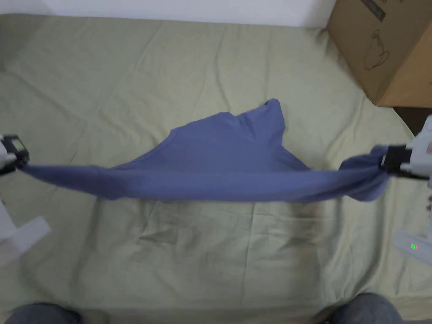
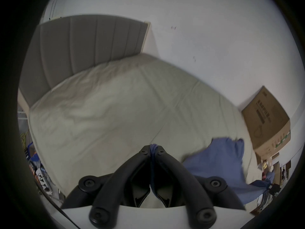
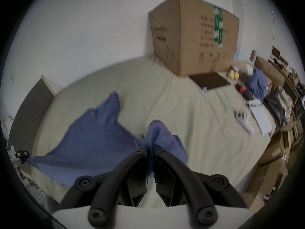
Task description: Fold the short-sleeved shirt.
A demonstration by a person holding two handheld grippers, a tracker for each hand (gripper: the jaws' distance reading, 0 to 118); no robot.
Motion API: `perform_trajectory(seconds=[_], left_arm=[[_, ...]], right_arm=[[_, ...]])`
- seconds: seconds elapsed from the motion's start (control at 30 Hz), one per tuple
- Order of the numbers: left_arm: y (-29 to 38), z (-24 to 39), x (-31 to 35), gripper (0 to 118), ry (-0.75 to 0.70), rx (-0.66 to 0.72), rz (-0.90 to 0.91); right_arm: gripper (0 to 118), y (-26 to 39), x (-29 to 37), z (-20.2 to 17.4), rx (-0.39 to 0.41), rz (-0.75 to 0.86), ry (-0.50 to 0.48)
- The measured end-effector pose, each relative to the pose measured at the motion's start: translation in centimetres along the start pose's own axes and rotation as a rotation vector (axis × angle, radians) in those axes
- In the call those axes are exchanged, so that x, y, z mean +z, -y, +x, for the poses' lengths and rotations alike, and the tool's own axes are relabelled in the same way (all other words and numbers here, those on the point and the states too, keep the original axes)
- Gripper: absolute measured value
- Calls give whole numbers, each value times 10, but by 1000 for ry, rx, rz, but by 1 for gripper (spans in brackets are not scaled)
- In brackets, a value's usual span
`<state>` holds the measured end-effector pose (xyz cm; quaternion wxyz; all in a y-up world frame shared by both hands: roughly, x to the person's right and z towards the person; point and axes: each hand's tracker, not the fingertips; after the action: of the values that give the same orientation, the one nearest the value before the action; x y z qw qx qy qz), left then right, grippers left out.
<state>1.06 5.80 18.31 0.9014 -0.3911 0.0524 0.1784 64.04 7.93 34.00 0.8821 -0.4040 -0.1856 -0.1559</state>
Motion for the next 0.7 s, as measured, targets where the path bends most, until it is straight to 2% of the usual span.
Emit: perform_trajectory(seconds=[0.07, 0.17, 0.37, 0.4, 0.43, 0.47, 0.5, 0.53, 0.57, 0.6, 0.63, 0.7], left_arm=[[25, -21, -8, 0, -42, 0, -47], [57, -38, -12, 0, -69, -3, -103], [95, -62, -13, 0, -103, 48, -137], [99, -65, -14, 4, -116, 54, -138], [101, -65, -12, 14, -150, 60, -133], [101, -67, -10, 35, -172, 56, -123], [99, -70, -7, 58, -171, 49, -114], [96, -71, -3, 79, -164, 42, -98], [90, -70, 4, 100, -139, 31, -59], [84, -68, 11, 109, -121, 18, -25], [77, -65, 20, 114, -102, 0, 26], [61, -52, 41, 114, -56, -50, 138]], right_arm=[[5, 33, -2, 13, -35, -39, -3], [5, 63, -10, 32, -40, -71, 3], [5, 97, -5, 37, -62, -91, 7], [5, 99, -9, 41, -63, -94, 4], [6, 100, -9, 41, -61, -94, 1], [16, 100, -7, 41, -52, -95, 12], [34, 98, -4, 42, -49, -83, 41], [61, 97, -2, 45, -47, -69, 49], [92, 93, 3, 48, -57, -58, 54], [104, 88, 10, 50, -75, -37, 59], [107, 81, 20, 52, -98, 13, 60], [107, 66, 44, 51, -99, 122, 43]])
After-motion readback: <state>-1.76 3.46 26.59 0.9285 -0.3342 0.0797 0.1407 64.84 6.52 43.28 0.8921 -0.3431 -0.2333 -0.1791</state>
